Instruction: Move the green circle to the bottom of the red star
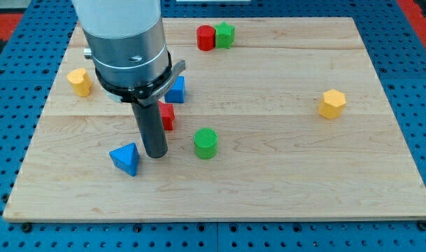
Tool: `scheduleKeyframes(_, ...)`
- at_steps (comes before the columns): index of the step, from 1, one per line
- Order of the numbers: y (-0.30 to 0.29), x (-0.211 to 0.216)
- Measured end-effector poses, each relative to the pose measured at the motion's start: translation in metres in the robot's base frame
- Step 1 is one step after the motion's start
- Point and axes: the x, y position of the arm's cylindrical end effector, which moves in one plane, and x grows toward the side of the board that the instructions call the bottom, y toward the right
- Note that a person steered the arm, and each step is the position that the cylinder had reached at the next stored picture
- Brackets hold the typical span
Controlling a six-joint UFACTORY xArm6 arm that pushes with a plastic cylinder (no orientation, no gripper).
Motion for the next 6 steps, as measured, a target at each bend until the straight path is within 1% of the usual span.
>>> scheduleKeyframes(1, 0.045, 0.028)
scheduleKeyframes(2, 0.109, 0.019)
scheduleKeyframes(3, 0.096, -0.039)
scheduleKeyframes(4, 0.091, -0.016)
scheduleKeyframes(5, 0.066, -0.008)
scheduleKeyframes(6, 0.049, 0.039)
